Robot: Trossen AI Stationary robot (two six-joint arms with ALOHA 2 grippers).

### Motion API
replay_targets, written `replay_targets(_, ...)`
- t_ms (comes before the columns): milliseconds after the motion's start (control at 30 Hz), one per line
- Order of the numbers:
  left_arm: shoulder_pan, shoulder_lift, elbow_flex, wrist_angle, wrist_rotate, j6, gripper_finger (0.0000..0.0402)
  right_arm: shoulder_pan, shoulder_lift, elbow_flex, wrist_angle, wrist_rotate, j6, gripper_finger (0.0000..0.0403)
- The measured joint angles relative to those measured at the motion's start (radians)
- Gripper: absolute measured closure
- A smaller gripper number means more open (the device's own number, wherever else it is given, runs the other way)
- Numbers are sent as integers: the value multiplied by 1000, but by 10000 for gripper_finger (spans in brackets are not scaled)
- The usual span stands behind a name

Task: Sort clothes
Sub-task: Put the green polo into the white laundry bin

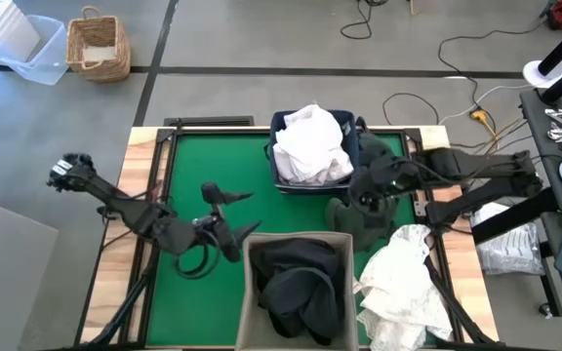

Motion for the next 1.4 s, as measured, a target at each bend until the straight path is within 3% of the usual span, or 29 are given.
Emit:
replay_targets(267, -99, -70, 13, -103, -3, -63, 74, 142, 0, 0, -1, 7, 69, 394)
replay_targets(600, -120, -120, 14, -375, 26, -499, 74, 286, -1, 0, -135, 10, 304, 394)
replay_targets(800, -121, -93, 14, -373, 26, -568, 74, 324, -1, 0, -313, 32, 440, 393)
replay_targets(1000, -124, -76, 14, -373, 26, -620, 74, 344, -6, 0, -459, 141, 506, 392)
replay_targets(1400, -128, -71, 14, -364, 22, -712, 74, 344, -127, -130, -465, 253, 577, 390)
